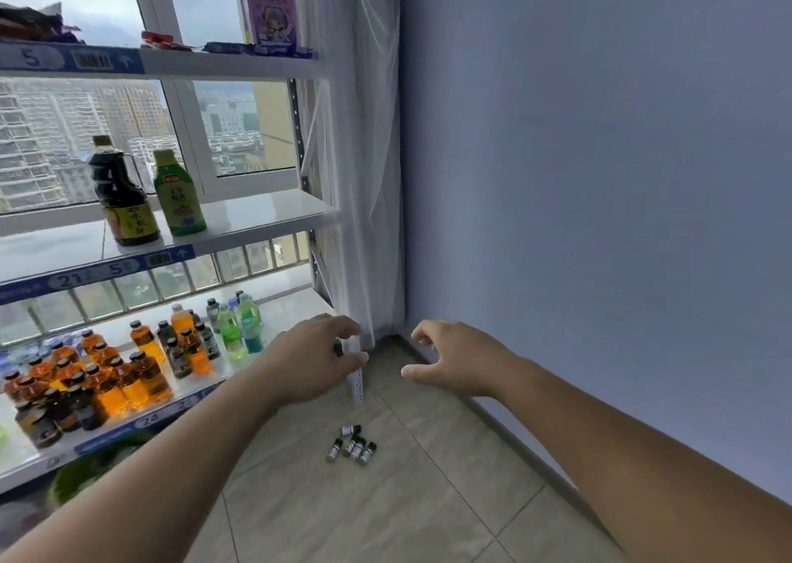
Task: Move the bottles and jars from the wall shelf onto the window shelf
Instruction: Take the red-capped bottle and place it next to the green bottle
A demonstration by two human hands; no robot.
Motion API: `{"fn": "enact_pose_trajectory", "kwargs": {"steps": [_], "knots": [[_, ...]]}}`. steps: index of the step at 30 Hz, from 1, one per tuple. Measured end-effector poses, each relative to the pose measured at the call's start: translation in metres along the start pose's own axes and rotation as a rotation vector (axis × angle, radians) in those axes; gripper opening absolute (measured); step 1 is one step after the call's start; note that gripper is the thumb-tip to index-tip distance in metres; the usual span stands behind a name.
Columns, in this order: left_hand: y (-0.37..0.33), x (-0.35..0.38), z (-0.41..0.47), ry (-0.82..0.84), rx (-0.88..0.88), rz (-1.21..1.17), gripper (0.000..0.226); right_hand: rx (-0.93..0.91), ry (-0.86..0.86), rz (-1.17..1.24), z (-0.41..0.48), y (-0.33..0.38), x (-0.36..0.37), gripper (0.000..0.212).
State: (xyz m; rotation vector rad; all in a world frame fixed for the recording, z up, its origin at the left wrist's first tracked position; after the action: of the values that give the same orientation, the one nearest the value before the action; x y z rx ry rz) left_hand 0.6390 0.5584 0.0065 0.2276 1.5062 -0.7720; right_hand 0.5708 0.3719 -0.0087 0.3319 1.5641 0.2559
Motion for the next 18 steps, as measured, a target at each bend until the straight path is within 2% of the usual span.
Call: {"fn": "enact_pose_trajectory", "kwargs": {"steps": [7, 11, 18], "knots": [[-0.103, 0.047, -0.057, 0.063, 0.068, 0.094, 0.045, 0.057, 0.050, -0.169, -0.116, -0.048, 0.000, 0.070], [-0.149, 0.055, -0.077, 0.083, 0.105, 0.120, 0.054, 0.102, 0.040, -0.179, -0.168, -0.069, -0.008, 0.068], [-0.221, 0.072, -0.084, 0.120, 0.266, 0.134, 0.051, 0.250, -0.015, -0.134, -0.239, -0.114, -0.028, 0.066]]}}
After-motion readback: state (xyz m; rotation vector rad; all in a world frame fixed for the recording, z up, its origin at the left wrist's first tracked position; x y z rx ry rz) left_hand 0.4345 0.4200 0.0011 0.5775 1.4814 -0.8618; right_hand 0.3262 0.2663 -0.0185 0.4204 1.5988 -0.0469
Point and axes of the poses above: each hand's wrist, its own z-axis towards the middle knuckle, its own x-axis out of the palm, y = z × x, the point moved 8 cm from there along z, towards the middle knuckle
